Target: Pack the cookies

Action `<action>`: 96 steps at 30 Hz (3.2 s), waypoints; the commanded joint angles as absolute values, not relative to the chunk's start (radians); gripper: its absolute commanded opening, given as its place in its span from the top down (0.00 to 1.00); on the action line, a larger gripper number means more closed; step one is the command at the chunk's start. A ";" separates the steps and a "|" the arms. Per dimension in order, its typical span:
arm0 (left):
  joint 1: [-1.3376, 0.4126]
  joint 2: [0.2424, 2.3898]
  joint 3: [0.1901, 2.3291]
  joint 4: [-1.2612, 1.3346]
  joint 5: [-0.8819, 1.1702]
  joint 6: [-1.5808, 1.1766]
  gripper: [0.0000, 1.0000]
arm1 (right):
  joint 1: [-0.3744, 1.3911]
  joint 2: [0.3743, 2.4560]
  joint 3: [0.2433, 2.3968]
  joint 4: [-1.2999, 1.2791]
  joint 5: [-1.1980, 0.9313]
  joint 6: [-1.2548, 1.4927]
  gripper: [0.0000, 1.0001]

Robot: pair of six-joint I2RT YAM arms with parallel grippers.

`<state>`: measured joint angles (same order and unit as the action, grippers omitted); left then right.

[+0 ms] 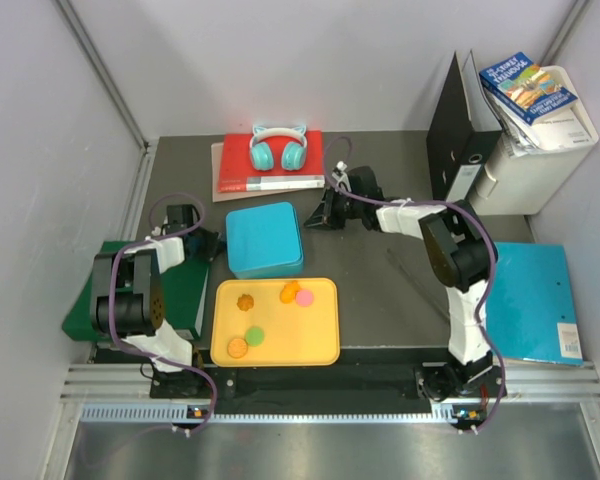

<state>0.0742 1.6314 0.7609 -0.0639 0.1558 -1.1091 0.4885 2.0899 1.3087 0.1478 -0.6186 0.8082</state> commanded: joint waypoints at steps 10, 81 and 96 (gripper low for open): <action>0.117 1.586 0.770 -0.157 0.081 -1.094 1.00 | 0.517 1.970 1.324 0.141 -0.560 0.742 0.91; 0.253 1.629 0.612 0.442 0.747 -1.144 1.00 | 0.449 2.112 1.190 0.380 -0.683 0.888 0.91; 0.232 1.623 0.632 0.468 0.755 -1.181 1.00 | 0.453 2.114 1.200 0.376 -0.686 0.888 0.92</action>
